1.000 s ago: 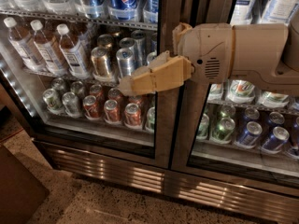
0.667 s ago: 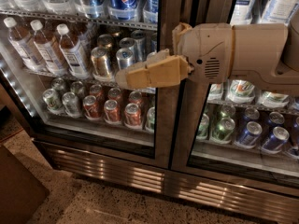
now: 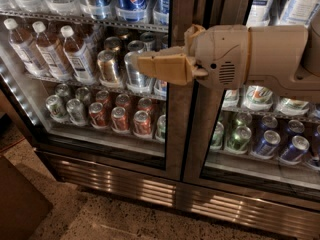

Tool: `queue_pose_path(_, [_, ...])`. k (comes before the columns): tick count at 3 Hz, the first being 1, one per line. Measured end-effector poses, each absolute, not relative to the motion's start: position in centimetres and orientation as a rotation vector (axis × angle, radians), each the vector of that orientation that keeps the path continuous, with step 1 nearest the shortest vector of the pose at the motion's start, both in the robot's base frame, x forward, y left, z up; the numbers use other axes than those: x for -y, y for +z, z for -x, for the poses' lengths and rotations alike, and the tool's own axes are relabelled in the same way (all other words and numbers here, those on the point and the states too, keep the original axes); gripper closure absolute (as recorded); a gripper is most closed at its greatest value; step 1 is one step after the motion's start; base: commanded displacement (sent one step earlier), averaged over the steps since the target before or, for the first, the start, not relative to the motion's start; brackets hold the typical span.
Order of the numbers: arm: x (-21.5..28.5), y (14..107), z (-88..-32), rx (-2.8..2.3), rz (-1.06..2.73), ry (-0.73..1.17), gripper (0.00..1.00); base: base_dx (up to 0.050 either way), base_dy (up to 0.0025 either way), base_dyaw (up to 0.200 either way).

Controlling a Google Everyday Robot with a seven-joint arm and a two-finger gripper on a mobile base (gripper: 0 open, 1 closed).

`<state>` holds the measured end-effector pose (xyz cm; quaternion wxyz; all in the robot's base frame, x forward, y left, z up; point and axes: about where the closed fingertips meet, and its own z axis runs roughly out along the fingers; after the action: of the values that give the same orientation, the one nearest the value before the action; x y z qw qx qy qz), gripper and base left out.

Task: Open left fridge door

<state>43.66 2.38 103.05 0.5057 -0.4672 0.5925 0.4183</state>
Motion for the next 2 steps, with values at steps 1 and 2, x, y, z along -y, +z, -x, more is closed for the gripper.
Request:
queue_pose_path(1, [-2.39, 103.05, -43.65, -1.429, 1.127, 1.009, 0.88, 0.000, 0.00000, 0.000])
queue_pose_path(2, [-2.39, 103.05, -43.65, -1.429, 1.127, 1.009, 1.00, 0.000, 0.00000, 0.000])
